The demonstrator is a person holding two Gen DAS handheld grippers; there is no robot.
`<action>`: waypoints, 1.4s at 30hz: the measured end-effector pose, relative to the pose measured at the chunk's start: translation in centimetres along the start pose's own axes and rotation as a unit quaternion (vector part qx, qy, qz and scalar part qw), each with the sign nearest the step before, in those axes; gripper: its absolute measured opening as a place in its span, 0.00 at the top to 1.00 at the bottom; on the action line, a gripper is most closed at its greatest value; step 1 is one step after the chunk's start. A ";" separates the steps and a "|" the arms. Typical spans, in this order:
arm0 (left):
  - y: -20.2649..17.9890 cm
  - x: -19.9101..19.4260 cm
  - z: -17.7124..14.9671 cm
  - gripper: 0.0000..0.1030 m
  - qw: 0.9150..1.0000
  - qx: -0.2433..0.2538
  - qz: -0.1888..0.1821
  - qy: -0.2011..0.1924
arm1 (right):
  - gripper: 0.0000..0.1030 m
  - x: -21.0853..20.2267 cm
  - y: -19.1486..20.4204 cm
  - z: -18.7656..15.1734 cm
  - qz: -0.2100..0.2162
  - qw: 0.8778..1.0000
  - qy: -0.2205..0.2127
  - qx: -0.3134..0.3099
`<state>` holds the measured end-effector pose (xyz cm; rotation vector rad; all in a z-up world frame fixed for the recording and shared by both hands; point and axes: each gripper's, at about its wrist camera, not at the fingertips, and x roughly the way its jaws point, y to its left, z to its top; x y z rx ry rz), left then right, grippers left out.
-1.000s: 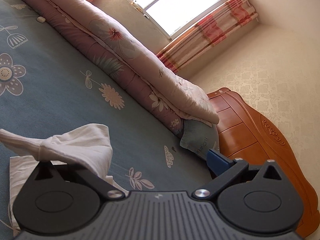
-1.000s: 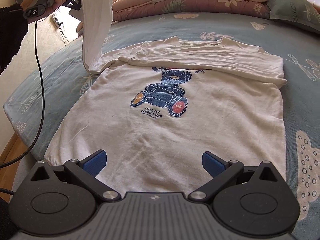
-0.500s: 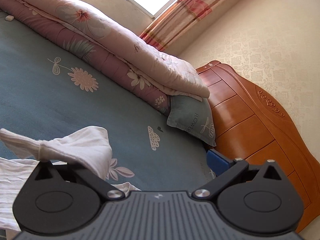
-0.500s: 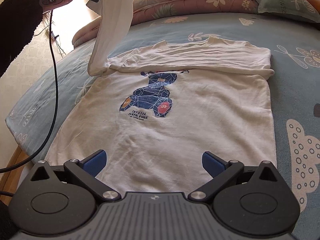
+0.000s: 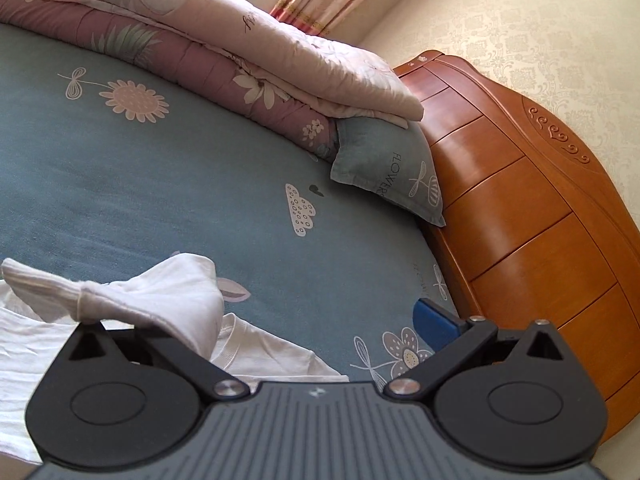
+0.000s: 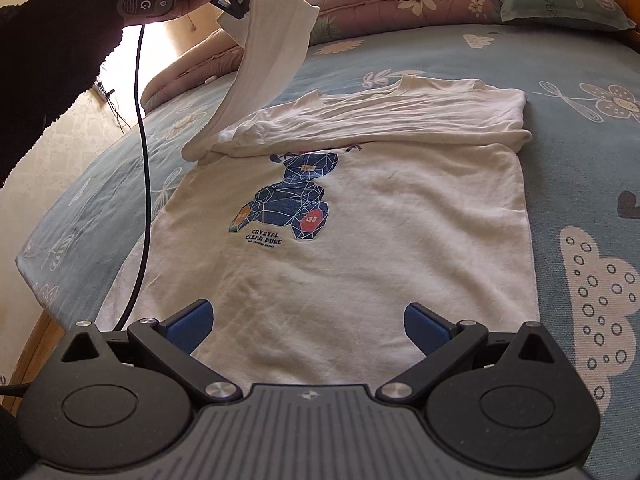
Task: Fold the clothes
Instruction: 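Lift the held sleeve and carry it across the chest print, then lower the sleeve onto the sweatshirt body and open the left gripper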
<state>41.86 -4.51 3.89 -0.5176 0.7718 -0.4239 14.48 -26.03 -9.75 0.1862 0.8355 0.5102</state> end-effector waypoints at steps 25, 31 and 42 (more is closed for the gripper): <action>-5.6 12.0 -8.3 0.01 0.958 0.200 0.093 0.186 | 0.00 -0.4 -1.9 -0.1 0.011 0.999 -0.015 0.029; -4.9 15.2 -12.1 0.01 0.928 0.235 0.132 0.256 | 0.00 -0.5 -2.1 -0.1 0.007 0.999 -0.016 0.032; 1.9 9.9 -10.1 0.01 0.976 -0.013 0.001 0.215 | 0.00 -1.0 -2.7 -0.1 0.007 0.999 -0.024 0.041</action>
